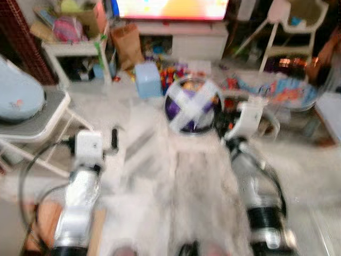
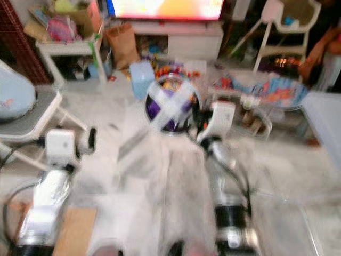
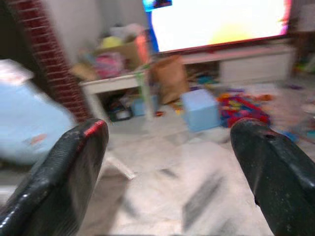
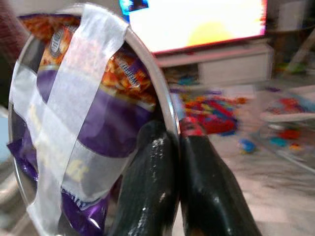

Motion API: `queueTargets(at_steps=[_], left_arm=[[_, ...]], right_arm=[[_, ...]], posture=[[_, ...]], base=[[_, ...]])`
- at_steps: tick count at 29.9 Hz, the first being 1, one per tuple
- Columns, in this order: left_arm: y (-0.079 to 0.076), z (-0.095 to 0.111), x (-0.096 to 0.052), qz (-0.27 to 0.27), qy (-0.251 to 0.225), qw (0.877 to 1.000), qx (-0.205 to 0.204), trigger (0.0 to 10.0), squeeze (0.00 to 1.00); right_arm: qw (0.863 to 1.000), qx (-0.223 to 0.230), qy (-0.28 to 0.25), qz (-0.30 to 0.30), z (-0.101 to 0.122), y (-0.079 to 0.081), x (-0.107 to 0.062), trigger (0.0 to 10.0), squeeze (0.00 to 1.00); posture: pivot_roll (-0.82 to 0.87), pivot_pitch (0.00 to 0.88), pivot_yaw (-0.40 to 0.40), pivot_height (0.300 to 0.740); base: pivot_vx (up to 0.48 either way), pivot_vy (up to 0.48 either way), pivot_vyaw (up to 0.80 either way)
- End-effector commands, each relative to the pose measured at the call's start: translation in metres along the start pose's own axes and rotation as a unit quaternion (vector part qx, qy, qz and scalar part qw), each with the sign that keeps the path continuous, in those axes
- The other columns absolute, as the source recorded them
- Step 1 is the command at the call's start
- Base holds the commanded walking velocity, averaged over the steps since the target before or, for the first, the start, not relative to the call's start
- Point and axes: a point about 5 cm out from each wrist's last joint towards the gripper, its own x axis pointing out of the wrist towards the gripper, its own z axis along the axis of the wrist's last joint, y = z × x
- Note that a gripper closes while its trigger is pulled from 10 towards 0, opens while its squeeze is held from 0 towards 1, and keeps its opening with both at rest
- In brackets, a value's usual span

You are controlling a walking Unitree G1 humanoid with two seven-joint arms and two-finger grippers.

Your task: Restocking fridge

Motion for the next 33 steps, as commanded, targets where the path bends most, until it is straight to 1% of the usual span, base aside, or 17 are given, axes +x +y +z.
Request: queueTargets(at_steps=[1, 2, 3, 4, 6, 7, 12, 14, 17, 20, 23, 28, 30, 31, 33], left_arm=[[0.016, -0.012, 0.001, 0.051, 0.027, 0.998, 0.014, 10.0, 0.00], [0.019, -0.014, 0.001, 0.059, 0.030, 0.998, 0.009, 10.0, 0.00], [0.028, -0.017, 0.002, 0.089, 0.045, 0.995, -0.013, 10.0, 0.00], [0.031, -0.018, 0.003, 0.098, 0.048, 0.994, -0.020, 10.0, 0.00], [0.033, -0.018, 0.003, 0.104, 0.048, 0.993, -0.020, 10.0, 0.00], [0.036, -0.014, 0.004, 0.118, 0.036, 0.992, 0.007, 10.0, 0.00], [0.035, -0.015, 0.005, 0.127, 0.037, 0.991, -0.003, 10.0, 0.00], [0.033, -0.016, 0.006, 0.125, 0.040, 0.991, -0.018, 10.0, 0.00], [0.032, -0.015, 0.007, 0.126, 0.039, 0.991, -0.020, 10.0, 0.00], [0.029, -0.014, 0.006, 0.131, 0.038, 0.990, -0.043, 10.0, 0.00], [0.029, -0.015, 0.006, 0.131, 0.040, 0.990, -0.043, 10.0, 0.00], [0.024, -0.017, 0.000, 0.110, 0.041, 0.992, -0.047, 10.0, 0.00], [0.021, -0.016, -0.005, 0.095, 0.040, 0.993, -0.052, 10.0, 0.00], [0.018, -0.015, -0.011, 0.073, 0.036, 0.995, -0.054, 10.0, 0.00], [0.013, -0.015, -0.017, 0.048, 0.034, 0.996, -0.062, 10.0, 0.00]], right_arm=[[1.000, -0.006, -0.019, 0.014, 0.010, 0.004, 0.002, 10.0, 0.00], [1.000, -0.005, -0.018, 0.015, 0.010, 0.005, 0.002, 10.0, 0.00], [1.000, -0.009, -0.019, 0.022, 0.010, 0.007, 0.001, 10.0, 0.00], [0.999, -0.011, -0.019, 0.024, 0.010, 0.008, 0.002, 10.0, 0.00], [0.999, -0.012, -0.019, 0.026, 0.010, 0.008, 0.002, 10.0, 0.00], [0.999, -0.013, -0.019, 0.026, 0.010, 0.008, 0.002, 10.0, 0.00], [0.999, -0.016, -0.020, 0.026, 0.011, 0.007, 0.004, 10.0, 0.00], [0.999, -0.017, -0.021, 0.028, 0.013, 0.007, 0.005, 10.0, 0.00], [0.999, -0.018, -0.021, 0.028, 0.013, 0.007, 0.006, 10.0, 0.00], [0.999, -0.020, -0.020, 0.030, 0.013, 0.008, 0.006, 10.0, 0.00], [0.999, -0.021, -0.019, 0.031, 0.012, 0.008, 0.006, 10.0, 0.00], [0.999, -0.019, -0.017, 0.026, 0.011, 0.005, 0.004, 10.0, 0.00], [0.999, -0.021, -0.015, 0.021, 0.011, 0.001, 0.001, 10.0, 0.00], [1.000, -0.022, -0.012, 0.016, 0.010, -0.003, -0.002, 10.0, 0.00], [1.000, -0.028, -0.009, 0.012, 0.008, -0.006, -0.005, 10.0, 0.00]], posture=[[0.06, 0.071, -0.050, 0.740], [0.06, 0.071, -0.050, 0.740], [0.07, 0.071, -0.051, 0.740], [0.07, 0.071, -0.051, 0.740], [0.07, 0.071, -0.051, 0.740], [0.07, 0.071, -0.051, 0.740], [0.07, 0.065, -0.053, 0.740], [0.07, 0.066, -0.056, 0.740], [0.07, 0.077, -0.059, 0.740], [0.07, 0.074, -0.062, 0.740], [0.07, 0.076, -0.062, 0.740], [0.07, 0.078, -0.060, 0.740], [0.07, 0.080, -0.058, 0.740], [0.07, 0.082, -0.058, 0.740], [0.07, 0.084, -0.058, 0.740]], base=[[0.000, 0.000, 0.80], [0.000, 0.000, 0.80], [0.000, 0.000, 0.80], [0.000, 0.000, 0.80], [0.000, 0.000, 0.80], [0.000, 0.000, 0.80], [0.000, 0.000, 0.80], [0.000, 0.000, 0.80], [0.000, 0.000, 0.80], [0.000, 0.000, 0.80], [0.000, 0.000, 0.80], [0.000, 0.000, 0.80], [0.000, 0.000, 0.80], [0.000, 0.000, 0.80], [0.000, 0.000, 0.80]])
